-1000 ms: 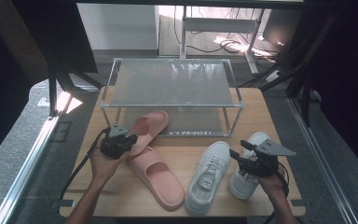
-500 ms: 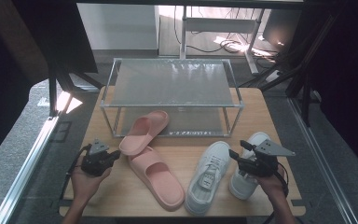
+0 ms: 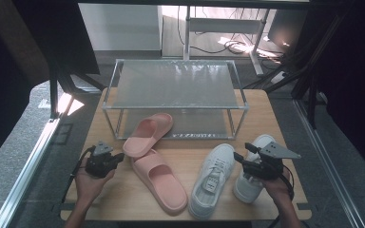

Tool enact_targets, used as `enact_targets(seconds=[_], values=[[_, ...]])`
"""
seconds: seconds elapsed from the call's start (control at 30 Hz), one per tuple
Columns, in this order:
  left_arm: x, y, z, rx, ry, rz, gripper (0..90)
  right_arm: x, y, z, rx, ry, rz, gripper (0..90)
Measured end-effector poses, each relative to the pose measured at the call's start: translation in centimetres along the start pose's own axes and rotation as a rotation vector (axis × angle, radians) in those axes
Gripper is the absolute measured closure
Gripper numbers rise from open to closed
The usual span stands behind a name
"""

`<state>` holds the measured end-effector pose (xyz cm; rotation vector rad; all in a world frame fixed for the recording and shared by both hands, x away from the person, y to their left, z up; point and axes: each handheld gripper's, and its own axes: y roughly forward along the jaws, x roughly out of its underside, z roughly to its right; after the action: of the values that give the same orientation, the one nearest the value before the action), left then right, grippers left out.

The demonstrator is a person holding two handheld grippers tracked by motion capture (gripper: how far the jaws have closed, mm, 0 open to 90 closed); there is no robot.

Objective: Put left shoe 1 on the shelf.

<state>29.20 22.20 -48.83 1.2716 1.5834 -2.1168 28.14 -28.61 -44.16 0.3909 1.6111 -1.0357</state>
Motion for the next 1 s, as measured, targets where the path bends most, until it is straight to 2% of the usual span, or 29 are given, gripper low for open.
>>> enact_targets(seconds=[0.2, 0.4, 0.5, 0.77, 1.0], values=[[-1.5, 1.2, 0.1, 0.030, 0.007, -0.009, 90.0, 0.0, 0.2, -0.1, -0.002, -0.001, -0.002, 41.5], [-3.1, 2.5, 0.2, 0.042, 0.018, -0.024, 89.3, 0.1, 0.1, 0.0, 0.001, 0.001, -0.001, 41.5], [-3.4, 3.3, 0.0, 0.055, 0.007, -0.036, 89.0, 0.1, 0.1, 0.1, 0.000, 0.003, -0.002, 41.5], [-4.1, 4.0, 0.0, 0.091, -0.004, -0.030, 88.5, 0.1, 0.1, 0.1, 0.000, 0.004, -0.003, 41.5], [-5.1, 5.0, 0.3, 0.099, 0.008, -0.037, 87.3, 0.1, 0.2, 0.1, 0.000, 0.002, -0.004, 41.4]])
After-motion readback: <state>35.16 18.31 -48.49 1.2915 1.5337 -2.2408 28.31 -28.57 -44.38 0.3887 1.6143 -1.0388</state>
